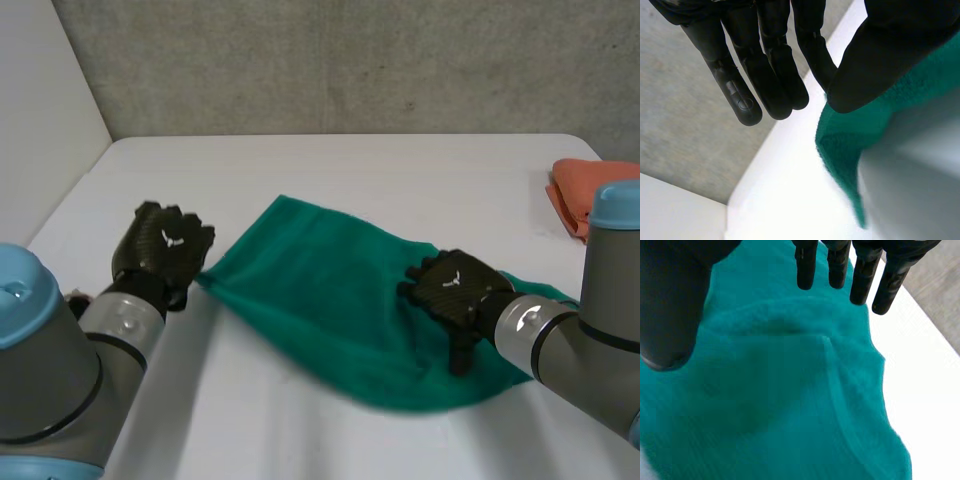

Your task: Fold the laundry.

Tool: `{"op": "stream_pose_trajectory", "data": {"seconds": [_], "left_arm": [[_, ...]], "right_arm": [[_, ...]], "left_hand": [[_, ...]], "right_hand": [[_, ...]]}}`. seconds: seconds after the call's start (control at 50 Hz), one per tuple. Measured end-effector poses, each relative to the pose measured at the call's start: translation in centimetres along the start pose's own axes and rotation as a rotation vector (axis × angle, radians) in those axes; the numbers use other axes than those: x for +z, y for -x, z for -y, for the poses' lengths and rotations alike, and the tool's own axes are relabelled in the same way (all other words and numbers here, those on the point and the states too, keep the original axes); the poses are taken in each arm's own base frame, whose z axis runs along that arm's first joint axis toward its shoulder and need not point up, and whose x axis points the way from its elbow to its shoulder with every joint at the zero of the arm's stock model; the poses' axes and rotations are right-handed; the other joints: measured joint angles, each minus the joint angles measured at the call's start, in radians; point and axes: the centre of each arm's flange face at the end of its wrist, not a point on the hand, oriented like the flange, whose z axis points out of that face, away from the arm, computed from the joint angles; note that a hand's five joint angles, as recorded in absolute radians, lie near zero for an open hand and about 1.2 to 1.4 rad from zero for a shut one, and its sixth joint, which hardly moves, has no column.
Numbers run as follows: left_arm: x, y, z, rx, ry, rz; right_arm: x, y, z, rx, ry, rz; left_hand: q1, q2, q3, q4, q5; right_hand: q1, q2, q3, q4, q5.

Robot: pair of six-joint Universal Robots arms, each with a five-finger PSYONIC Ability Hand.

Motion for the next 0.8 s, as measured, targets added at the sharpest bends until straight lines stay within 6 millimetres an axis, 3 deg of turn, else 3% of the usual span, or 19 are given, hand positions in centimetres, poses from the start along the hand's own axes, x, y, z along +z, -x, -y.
{"op": "stream_pose_trajectory", "data": {"seconds": [0.04,0.18,0.38,0.46,0.58,0.8], "left_arm": [[0.0,-0.1,-0.1,0.0,0.004,-0.003],[0.2,0.7,0.4,-0.009,-0.015,0.023],[1.0,2.6,0.5,-0.023,-0.019,0.086],[1.4,3.2,0.1,-0.042,-0.007,0.103],[1.3,3.0,0.0,-0.072,-0.007,0.091],[1.0,2.5,-0.2,-0.094,-0.001,0.074]], "right_arm": [[0.0,-0.2,-0.1,0.007,0.004,-0.005],[-2.1,-5.1,0.1,0.138,-0.045,-0.138],[-4.6,-6.8,-1.4,0.181,-0.047,-0.165],[-5.3,-7.9,-3.7,0.14,-0.006,-0.173],[-4.7,-7.6,-4.2,0.106,-0.041,-0.106],[-0.2,-4.8,-1.0,-0.008,-0.179,0.126]], "left_hand": [[0.0,0.0,0.0,0.0,0.0],[0.0,0.0,0.0,0.0,0.0],[0.0,0.0,0.0,0.0,0.0],[0.0,0.0,0.0,0.0,0.0],[0.0,0.0,0.0,0.0,0.0],[0.0,0.0,0.0,0.0,0.0]], "right_hand": [[0.0,0.0,0.0,0.0,0.0],[0.0,0.0,0.0,0.0,0.0],[0.0,0.0,0.0,0.0,0.0],[0.0,0.0,0.0,0.0,0.0],[0.0,0.0,0.0,0.0,0.0],[0.0,0.002,0.002,0.002,0.0]]}}
